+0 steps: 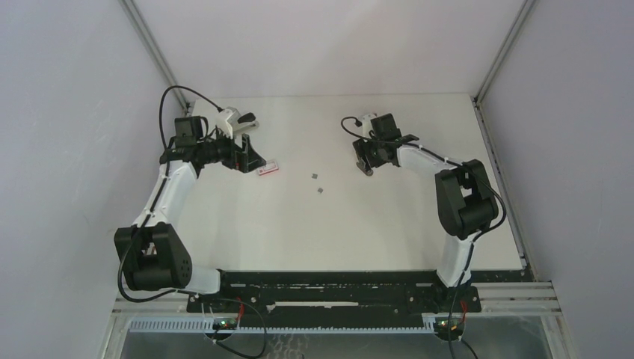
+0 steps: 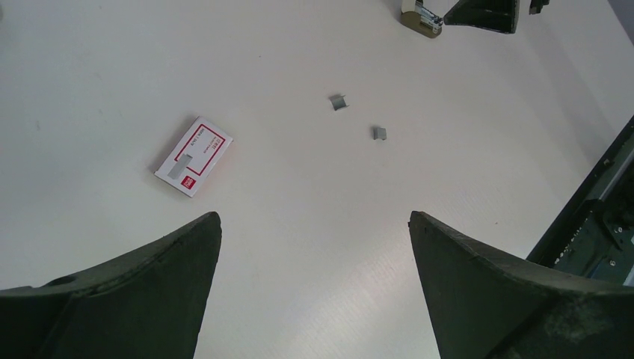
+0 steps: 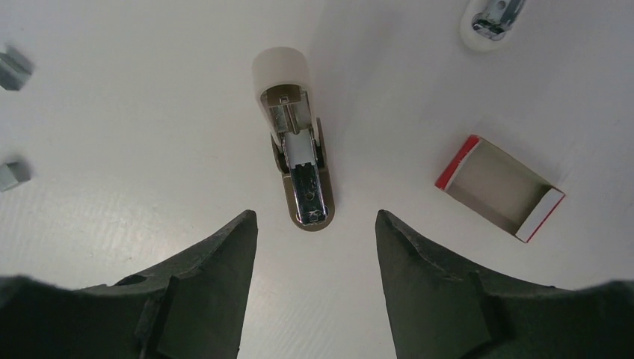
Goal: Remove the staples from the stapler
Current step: Move the stapler to the center of the board.
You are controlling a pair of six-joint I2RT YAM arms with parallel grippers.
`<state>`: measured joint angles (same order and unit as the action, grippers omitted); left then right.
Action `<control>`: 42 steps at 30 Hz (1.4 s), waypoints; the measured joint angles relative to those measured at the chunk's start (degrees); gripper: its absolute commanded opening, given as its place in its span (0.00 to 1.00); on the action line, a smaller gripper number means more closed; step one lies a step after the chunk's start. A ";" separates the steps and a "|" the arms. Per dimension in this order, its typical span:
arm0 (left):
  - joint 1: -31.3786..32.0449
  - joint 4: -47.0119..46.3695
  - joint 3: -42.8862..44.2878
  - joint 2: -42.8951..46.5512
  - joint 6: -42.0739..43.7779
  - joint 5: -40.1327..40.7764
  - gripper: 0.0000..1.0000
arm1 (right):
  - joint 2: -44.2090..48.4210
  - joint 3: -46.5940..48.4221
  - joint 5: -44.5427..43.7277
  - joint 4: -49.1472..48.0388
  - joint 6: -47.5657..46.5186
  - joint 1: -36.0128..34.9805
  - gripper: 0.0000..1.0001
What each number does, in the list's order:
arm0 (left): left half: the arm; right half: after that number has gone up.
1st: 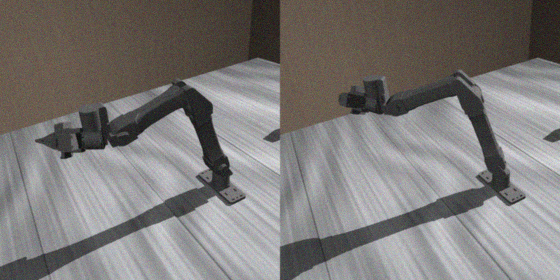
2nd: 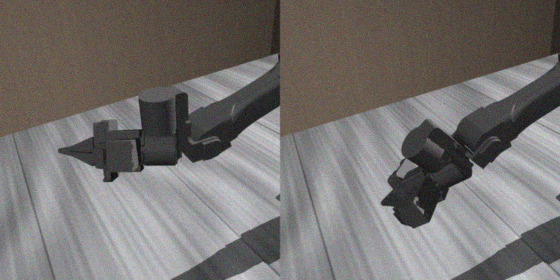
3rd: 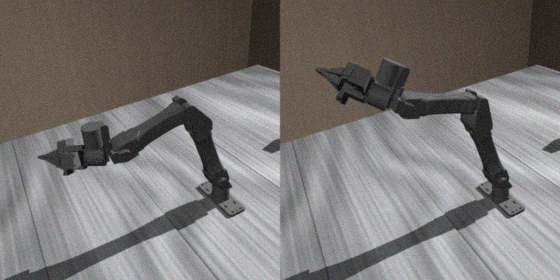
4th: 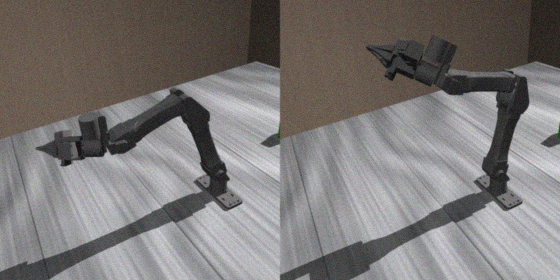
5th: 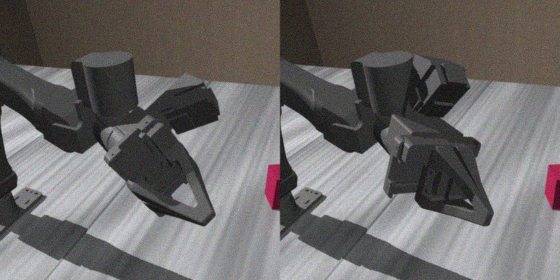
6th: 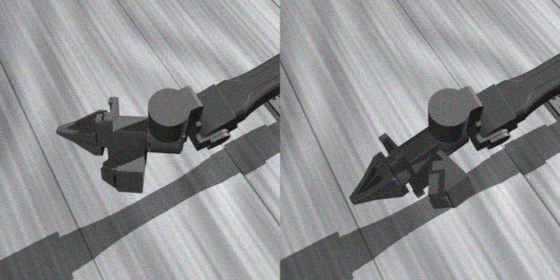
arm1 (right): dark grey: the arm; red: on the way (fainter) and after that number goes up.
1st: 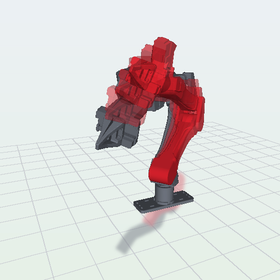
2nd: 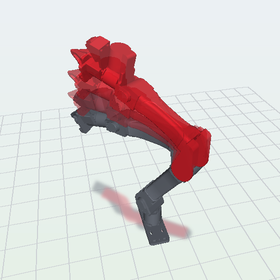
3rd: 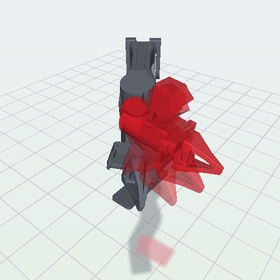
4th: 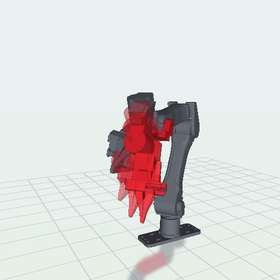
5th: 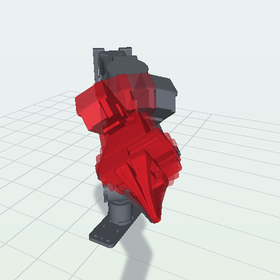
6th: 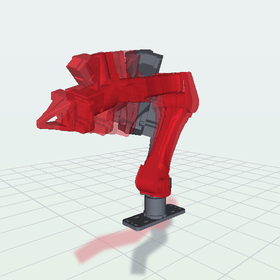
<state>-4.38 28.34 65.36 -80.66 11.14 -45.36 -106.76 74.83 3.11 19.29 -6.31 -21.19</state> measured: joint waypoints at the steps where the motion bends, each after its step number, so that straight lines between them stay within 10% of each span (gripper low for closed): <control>1: 0.00 0.00 0.00 0.00 0.00 0.02 1.00 | -0.42 0.02 0.50 0.20 -0.61 0.00 0.60; 42: 0.00 -0.44 -0.92 0.09 0.02 -0.02 1.00 | -11.98 13.14 2.97 9.14 -3.85 -0.55 0.49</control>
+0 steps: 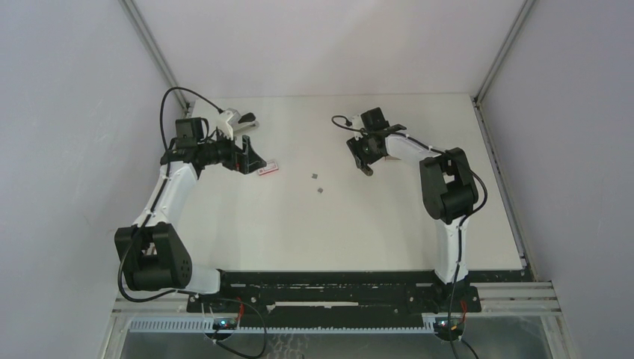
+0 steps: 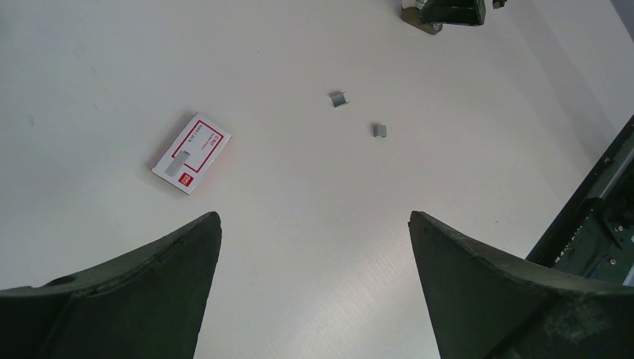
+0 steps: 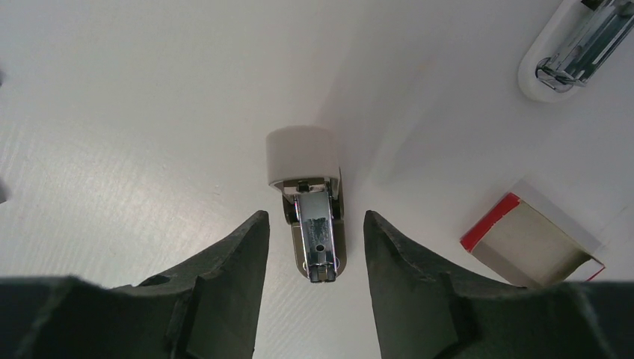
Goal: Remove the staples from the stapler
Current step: Move the stapler to the center of the board.
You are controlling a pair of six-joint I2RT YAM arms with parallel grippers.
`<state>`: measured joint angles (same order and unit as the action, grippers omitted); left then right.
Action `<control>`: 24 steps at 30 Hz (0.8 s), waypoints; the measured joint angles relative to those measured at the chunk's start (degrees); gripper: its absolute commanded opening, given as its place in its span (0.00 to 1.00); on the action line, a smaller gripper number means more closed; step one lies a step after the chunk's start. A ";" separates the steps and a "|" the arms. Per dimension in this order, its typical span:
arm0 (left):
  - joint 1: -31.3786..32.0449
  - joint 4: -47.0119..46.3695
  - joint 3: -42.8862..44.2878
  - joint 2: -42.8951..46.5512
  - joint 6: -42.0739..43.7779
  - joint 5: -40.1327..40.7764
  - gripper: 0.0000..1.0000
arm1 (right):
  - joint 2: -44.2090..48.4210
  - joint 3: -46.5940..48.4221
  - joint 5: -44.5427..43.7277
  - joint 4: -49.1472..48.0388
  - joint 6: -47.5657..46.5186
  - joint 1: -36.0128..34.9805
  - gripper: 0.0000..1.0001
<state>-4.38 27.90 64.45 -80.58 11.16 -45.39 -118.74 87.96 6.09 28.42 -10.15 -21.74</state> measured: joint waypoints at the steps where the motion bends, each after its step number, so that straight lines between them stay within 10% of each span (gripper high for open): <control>1: 0.00 0.00 0.00 0.00 0.00 0.00 1.00 | -0.07 0.09 0.00 0.20 -0.02 -0.07 0.48; 24: 0.00 -0.02 0.00 0.00 0.00 -0.02 1.00 | -2.38 3.76 -0.09 2.86 -0.66 -0.55 0.34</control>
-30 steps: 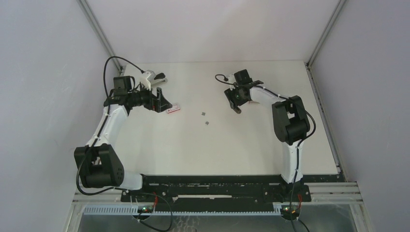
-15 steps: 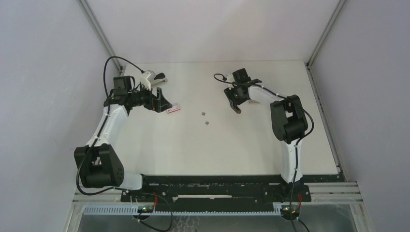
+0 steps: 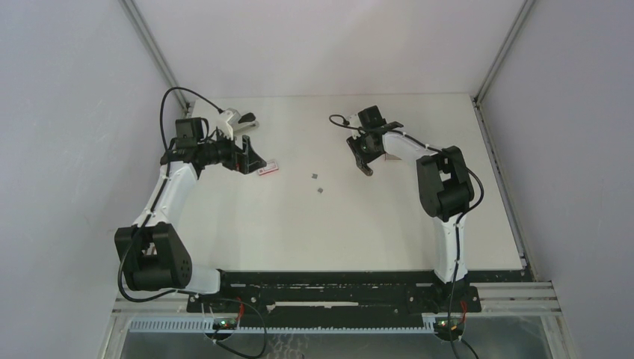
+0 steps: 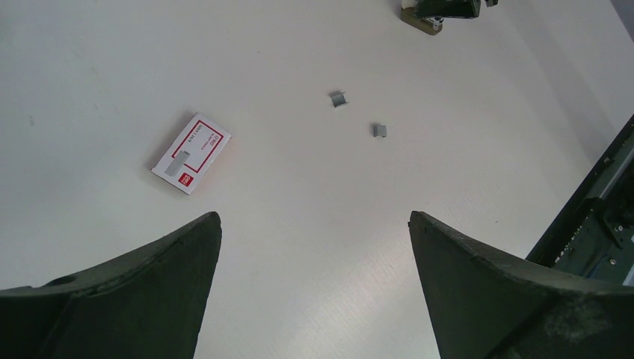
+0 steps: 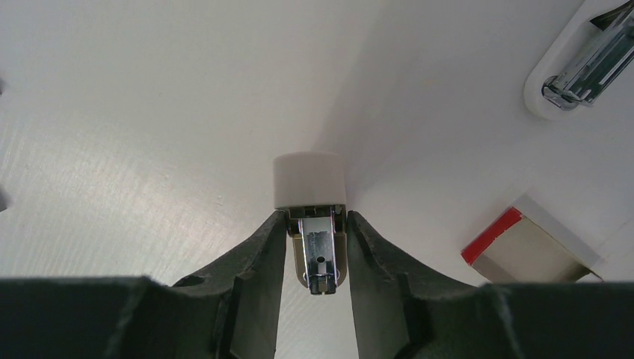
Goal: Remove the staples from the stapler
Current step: Move the stapler to the center of the board.
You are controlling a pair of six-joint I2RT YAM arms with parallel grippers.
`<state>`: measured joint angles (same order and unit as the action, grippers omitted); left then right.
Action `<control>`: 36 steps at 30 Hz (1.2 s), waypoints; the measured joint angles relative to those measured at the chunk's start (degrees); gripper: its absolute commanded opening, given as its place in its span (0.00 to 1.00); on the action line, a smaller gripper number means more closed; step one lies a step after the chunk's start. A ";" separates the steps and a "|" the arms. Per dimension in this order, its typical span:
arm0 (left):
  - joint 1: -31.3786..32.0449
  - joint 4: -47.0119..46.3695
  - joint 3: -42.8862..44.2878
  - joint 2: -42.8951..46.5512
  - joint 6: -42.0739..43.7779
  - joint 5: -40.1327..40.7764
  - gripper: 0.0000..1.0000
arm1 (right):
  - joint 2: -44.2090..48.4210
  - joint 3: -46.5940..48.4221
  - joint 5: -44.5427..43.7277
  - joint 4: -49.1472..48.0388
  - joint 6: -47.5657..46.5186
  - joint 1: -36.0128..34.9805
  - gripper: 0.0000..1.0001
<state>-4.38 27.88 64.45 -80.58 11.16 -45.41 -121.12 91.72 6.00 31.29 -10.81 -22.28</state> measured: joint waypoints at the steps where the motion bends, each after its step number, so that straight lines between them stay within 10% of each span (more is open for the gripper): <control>1: 0.00 0.00 0.00 0.00 0.00 0.00 1.00 | -0.07 0.07 -0.04 0.07 0.00 0.00 0.34; 19: 0.00 0.00 0.00 0.00 -0.02 -0.20 1.00 | -0.48 1.60 -4.28 -0.11 2.89 -0.28 0.33; 36: 0.00 0.02 0.00 0.00 -0.02 -0.20 1.00 | -12.02 22.43 -7.13 2.86 15.15 2.54 0.32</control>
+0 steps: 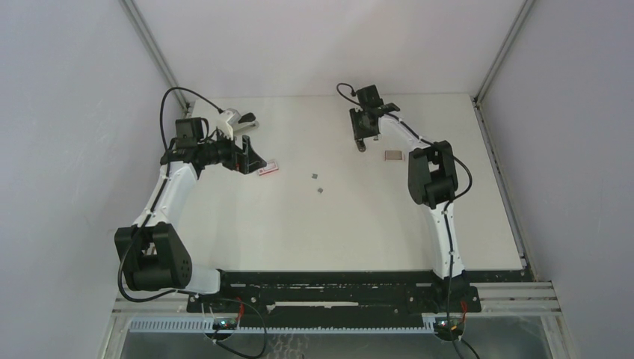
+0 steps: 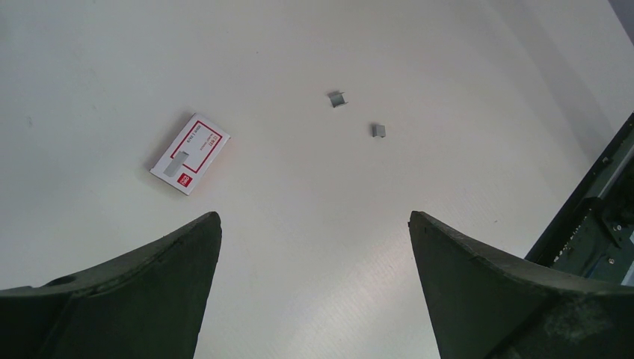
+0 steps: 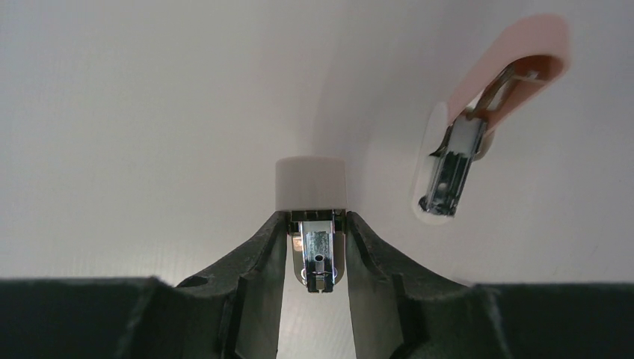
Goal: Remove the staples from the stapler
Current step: Move the stapler to the center of the board.
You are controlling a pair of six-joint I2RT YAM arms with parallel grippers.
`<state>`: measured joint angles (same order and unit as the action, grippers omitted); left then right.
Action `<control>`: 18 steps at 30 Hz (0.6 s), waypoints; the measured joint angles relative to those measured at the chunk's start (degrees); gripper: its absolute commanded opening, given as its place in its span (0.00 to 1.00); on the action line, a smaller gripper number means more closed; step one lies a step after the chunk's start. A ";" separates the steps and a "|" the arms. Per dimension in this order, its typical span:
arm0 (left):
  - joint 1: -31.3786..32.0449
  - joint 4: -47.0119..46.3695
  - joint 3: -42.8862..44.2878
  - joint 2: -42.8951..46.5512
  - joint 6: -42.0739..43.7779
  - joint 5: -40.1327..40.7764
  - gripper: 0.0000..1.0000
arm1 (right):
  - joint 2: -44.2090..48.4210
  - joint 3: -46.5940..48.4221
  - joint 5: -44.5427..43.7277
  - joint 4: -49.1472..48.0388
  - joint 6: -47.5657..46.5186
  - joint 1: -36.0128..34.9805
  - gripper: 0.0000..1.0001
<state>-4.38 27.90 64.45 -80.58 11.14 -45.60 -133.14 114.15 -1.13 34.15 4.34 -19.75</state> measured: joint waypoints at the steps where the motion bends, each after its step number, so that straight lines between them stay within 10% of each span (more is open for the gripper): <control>1: 0.00 -0.02 0.00 0.00 0.00 0.02 1.00 | -0.92 1.42 -0.17 0.31 0.85 0.28 0.32; 18: 0.00 -0.02 0.00 -0.22 0.00 0.07 1.00 | -7.50 11.13 -2.34 2.67 7.48 2.10 0.31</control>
<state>-4.38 27.88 64.45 -80.79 11.14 -45.54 -140.64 125.27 -3.46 36.82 11.81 -17.65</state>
